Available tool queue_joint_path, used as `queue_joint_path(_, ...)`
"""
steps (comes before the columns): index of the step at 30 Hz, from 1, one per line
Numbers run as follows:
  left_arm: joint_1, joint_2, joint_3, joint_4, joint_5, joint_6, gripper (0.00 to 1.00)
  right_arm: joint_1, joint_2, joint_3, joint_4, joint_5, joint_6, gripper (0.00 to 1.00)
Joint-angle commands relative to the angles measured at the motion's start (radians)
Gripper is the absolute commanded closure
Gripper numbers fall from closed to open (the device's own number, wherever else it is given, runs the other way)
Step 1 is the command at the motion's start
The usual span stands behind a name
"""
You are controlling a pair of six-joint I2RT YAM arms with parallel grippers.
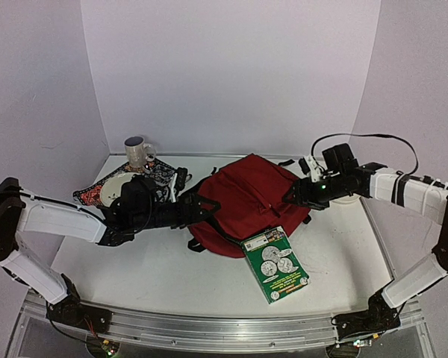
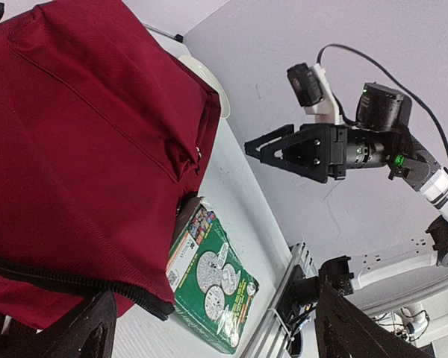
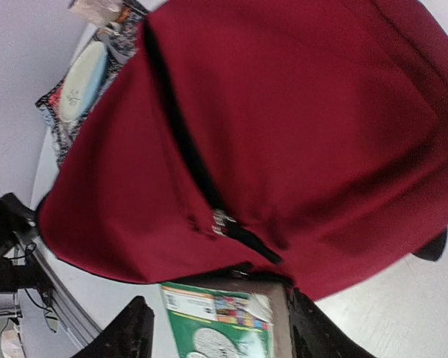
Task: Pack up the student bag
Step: Grab the book from the center of the board.
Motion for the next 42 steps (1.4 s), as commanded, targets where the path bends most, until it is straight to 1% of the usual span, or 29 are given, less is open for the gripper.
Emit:
queue_joint_path(1, 0.007, -0.070, -0.033, -0.106, -0.074, 0.088, 0.07, -0.041, 0.001, -0.068, -0.071, -0.094, -0.130, 0.27)
queue_joint_path(4, 0.008, -0.102, -0.040, -0.175, -0.105, 0.118, 0.07, -0.055, 0.057, -0.102, -0.075, -0.132, -0.172, 0.21)
queue_joint_path(9, 0.008, -0.147, -0.047, -0.247, -0.148, 0.148, 0.07, -0.060, 0.155, -0.127, -0.072, -0.178, -0.219, 0.15)
queue_joint_path(16, 0.008, -0.174, -0.038, -0.316, -0.202, 0.179, 0.06, -0.056, 0.251, -0.143, -0.037, -0.275, -0.252, 0.14)
queue_joint_path(22, 0.008, -0.159, -0.016, -0.336, -0.205, 0.191, 0.06, -0.026, 0.319, -0.133, -0.018, -0.322, -0.267, 0.14)
queue_joint_path(25, 0.008, -0.151, -0.005, -0.340, -0.199, 0.194, 0.06, -0.022, 0.349, -0.129, 0.001, -0.341, -0.267, 0.18)
queue_joint_path(27, 0.008, -0.148, -0.001, -0.342, -0.197, 0.197, 0.06, -0.020, 0.362, -0.121, 0.005, -0.351, -0.271, 0.24)
queue_joint_path(28, 0.008, -0.148, 0.001, -0.343, -0.196, 0.196, 0.06, -0.021, 0.359, -0.120, 0.005, -0.354, -0.273, 0.31)
queue_joint_path(30, 0.008, -0.150, 0.002, -0.346, -0.192, 0.196, 0.06, -0.020, 0.339, -0.118, 0.002, -0.362, -0.273, 0.47)
queue_joint_path(31, 0.008, -0.152, 0.003, -0.347, -0.190, 0.196, 0.06, -0.020, 0.321, -0.117, -0.001, -0.365, -0.272, 0.58)
queue_joint_path(32, 0.009, -0.155, 0.004, -0.347, -0.190, 0.196, 0.06, -0.021, 0.302, -0.114, -0.004, -0.369, -0.270, 0.67)
queue_joint_path(34, 0.008, -0.158, 0.004, -0.350, -0.191, 0.195, 0.06, -0.020, 0.269, -0.109, -0.014, -0.377, -0.267, 0.81)
queue_joint_path(35, 0.008, -0.160, 0.006, -0.350, -0.191, 0.195, 0.06, -0.020, 0.252, -0.105, -0.019, -0.386, -0.265, 0.87)
queue_joint_path(38, 0.008, -0.160, 0.016, -0.354, -0.187, 0.195, 0.06, -0.020, 0.201, -0.101, -0.030, -0.412, -0.256, 0.98)
queue_joint_path(39, 0.008, -0.161, 0.020, -0.357, -0.186, 0.196, 0.06, -0.021, 0.183, -0.100, -0.031, -0.421, -0.251, 1.00)
queue_joint_path(42, 0.008, -0.168, 0.031, -0.369, -0.185, 0.196, 0.06, -0.020, 0.127, -0.092, -0.037, -0.444, -0.231, 1.00)
